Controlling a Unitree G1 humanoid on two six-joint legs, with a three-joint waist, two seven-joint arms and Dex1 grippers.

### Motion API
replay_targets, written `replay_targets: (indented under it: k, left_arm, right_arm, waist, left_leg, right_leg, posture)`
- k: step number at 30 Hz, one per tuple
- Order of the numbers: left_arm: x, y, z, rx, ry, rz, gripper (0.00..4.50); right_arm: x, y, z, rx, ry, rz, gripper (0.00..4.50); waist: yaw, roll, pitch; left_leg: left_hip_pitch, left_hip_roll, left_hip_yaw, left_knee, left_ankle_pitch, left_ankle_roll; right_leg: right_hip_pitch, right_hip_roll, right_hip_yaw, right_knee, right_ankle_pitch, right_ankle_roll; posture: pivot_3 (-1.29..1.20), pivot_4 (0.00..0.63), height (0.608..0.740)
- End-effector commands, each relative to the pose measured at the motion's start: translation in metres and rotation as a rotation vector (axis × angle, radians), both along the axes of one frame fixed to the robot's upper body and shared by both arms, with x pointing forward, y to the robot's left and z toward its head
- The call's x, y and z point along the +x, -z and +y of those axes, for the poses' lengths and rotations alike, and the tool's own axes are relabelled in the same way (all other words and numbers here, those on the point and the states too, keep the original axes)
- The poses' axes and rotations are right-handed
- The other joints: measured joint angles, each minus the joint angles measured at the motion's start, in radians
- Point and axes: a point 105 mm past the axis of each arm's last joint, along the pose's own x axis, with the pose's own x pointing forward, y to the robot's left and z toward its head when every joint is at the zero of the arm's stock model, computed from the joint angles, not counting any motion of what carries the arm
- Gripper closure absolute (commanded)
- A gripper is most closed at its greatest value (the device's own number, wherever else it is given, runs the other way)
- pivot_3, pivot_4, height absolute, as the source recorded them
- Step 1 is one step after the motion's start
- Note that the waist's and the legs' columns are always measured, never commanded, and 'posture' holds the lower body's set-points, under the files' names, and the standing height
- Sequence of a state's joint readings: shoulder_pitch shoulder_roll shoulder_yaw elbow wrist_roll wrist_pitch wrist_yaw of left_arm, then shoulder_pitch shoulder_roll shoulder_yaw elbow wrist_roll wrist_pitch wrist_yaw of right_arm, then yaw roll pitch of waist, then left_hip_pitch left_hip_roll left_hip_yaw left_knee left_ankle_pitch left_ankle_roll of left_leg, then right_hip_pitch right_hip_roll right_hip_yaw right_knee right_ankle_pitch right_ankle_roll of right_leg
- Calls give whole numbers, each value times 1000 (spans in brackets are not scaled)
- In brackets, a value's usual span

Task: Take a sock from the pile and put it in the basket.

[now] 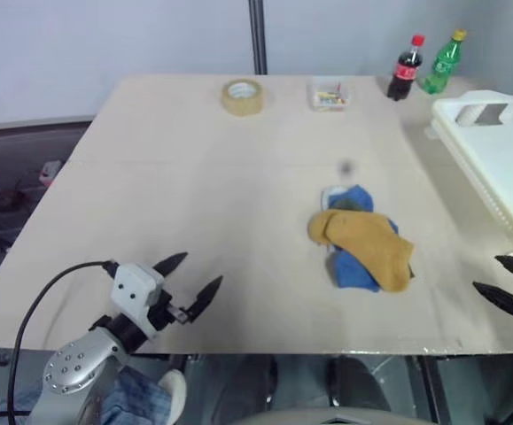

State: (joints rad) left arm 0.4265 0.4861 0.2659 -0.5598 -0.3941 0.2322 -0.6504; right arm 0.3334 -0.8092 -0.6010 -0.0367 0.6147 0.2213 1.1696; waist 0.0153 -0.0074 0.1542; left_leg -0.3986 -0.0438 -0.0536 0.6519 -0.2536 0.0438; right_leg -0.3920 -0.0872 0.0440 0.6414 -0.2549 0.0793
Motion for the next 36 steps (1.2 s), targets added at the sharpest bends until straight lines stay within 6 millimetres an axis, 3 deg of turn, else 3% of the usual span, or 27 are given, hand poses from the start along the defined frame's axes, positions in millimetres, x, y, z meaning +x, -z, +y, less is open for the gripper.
replay_targets:
  k: [1, 23, 36]
  left_arm:
    - [-3, -14, -3, -10, 4, -66, 0]
    - [0, -17, -2, -13, 47, -74, 0]
    - [-7, -24, -8, -89, 162, -52, 0]
  right_arm:
    - [8, -8, -2, -27, -26, -36, 333]
    - [11, -3, 4, -21, -50, -16, 333]
    - [19, -3, 11, -27, -79, -25, 333]
  waist:
    - [-2, 0, 0]
    - [-1, 0, 0]
    - [-1, 0, 0]
  left_leg:
    - [0, 0, 0, 0, 0, 0]
    - [0, -1, -1, 0, 0, 0]
    - [0, -1, -2, 0, 0, 0]
  right_leg:
    - [0, 0, 0, 0, 0, 0]
    - [0, 0, -1, 0, 1, 1]
    - [0, 0, -1, 0, 1, 1]
  posture:
    - [0, 150, 738]
    - [0, 150, 738]
    - [0, 150, 738]
